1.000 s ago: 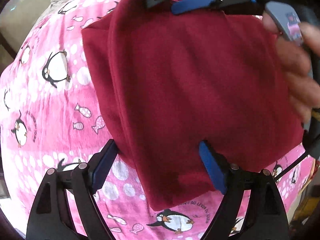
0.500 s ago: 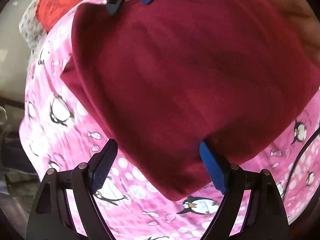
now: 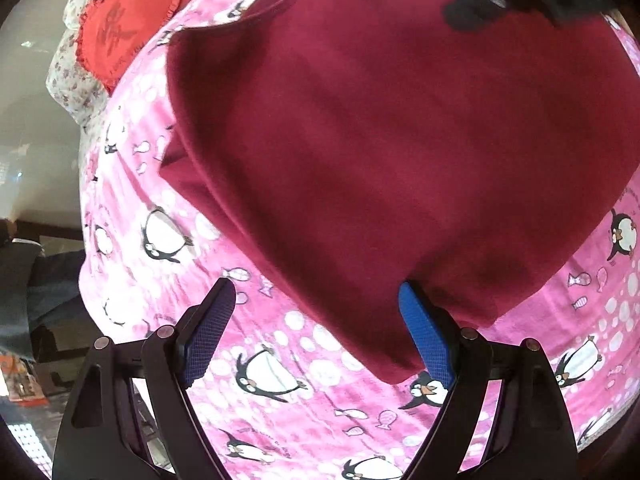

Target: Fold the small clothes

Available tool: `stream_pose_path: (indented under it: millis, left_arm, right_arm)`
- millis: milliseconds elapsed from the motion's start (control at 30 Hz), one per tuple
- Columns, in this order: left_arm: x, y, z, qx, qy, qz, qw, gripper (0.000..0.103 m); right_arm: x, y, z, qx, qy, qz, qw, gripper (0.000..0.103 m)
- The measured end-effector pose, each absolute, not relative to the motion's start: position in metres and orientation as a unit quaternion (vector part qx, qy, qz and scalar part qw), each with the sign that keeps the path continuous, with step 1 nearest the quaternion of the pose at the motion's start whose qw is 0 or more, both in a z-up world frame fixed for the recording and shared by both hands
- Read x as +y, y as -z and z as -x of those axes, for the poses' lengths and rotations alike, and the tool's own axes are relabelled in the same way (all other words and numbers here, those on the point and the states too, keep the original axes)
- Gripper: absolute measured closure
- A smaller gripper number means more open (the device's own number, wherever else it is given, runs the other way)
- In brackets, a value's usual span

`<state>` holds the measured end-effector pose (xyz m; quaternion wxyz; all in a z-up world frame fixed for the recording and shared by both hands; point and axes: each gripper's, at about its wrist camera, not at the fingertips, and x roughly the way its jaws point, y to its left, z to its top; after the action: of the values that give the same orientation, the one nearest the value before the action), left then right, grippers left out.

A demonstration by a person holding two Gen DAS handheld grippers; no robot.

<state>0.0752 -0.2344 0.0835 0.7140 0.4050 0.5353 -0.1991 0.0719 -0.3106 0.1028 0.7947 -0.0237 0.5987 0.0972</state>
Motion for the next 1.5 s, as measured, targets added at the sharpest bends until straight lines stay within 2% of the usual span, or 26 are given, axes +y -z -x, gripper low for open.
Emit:
stream_pose_path:
  millis: [133,633,1067,1500]
  left_arm:
    - [-0.213,-0.077,-0.06,0.526,0.192,-0.418,0.715,0.019]
    - [-0.21,-0.077,-0.049,0.52,0.194,-0.427,0.714,0.019]
    - [-0.208,-0.073,-0.046,0.52,0.193,-0.438,0.707,0.019]
    - [-0.206,-0.075,-0.048,0.519,0.194,-0.428,0.713,0.019]
  right_arm:
    - [-0.311,-0.104,-0.058,0.609,-0.095,0.048,0.786,0.06]
    - [-0.324,-0.104,-0.024,0.635,-0.092,0.053,0.765,0.06]
    - [-0.337,-0.09,-0.025,0.657,-0.089,0.036,0.748,0.06]
    - [-0.32,-0.105,-0.035,0.652,-0.1,0.028,0.751,0.059]
